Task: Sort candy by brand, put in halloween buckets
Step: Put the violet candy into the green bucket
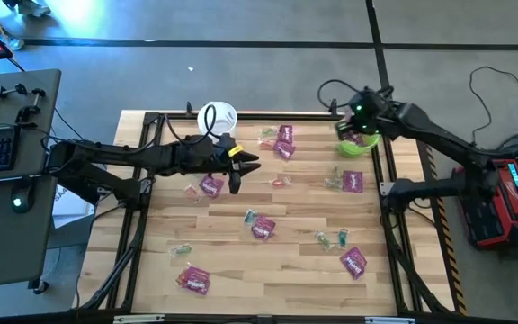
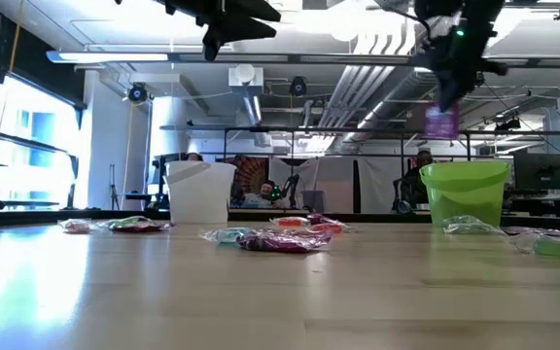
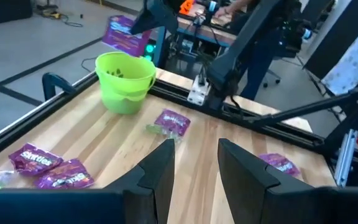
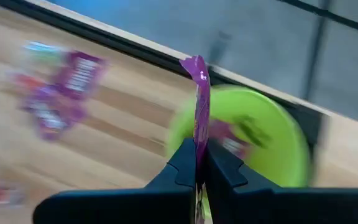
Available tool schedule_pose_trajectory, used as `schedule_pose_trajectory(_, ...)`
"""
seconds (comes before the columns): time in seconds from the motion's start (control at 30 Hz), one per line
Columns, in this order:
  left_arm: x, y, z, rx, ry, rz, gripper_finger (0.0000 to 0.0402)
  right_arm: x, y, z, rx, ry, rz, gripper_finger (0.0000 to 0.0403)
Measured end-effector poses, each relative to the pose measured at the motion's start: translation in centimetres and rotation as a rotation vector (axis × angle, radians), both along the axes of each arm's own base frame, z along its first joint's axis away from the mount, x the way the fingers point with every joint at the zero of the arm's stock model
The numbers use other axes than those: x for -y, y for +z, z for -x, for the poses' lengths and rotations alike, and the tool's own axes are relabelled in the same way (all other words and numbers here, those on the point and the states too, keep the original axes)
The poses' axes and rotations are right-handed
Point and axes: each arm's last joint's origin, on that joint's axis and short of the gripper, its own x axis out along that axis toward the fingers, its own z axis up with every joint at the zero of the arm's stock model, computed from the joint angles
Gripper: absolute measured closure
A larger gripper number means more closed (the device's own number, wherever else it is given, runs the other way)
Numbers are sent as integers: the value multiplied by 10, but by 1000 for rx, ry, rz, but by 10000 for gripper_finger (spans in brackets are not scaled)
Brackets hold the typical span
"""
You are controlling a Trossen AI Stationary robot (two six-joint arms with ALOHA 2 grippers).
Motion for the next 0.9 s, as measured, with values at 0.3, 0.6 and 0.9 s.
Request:
schedule_pose_trajectory(0.3,-7,0,1,24,73,101,286,24,-21,25,-83,-24,-56,402)
schedule_pose_trajectory(0.6,-24,0,3,24,92,119,286,28,-81,32,-89,-25,-148,402)
schedule_pose_trajectory(0.9,-48,-1,7,11,30,97,287,25,-102,34,-51,-104,-183,348)
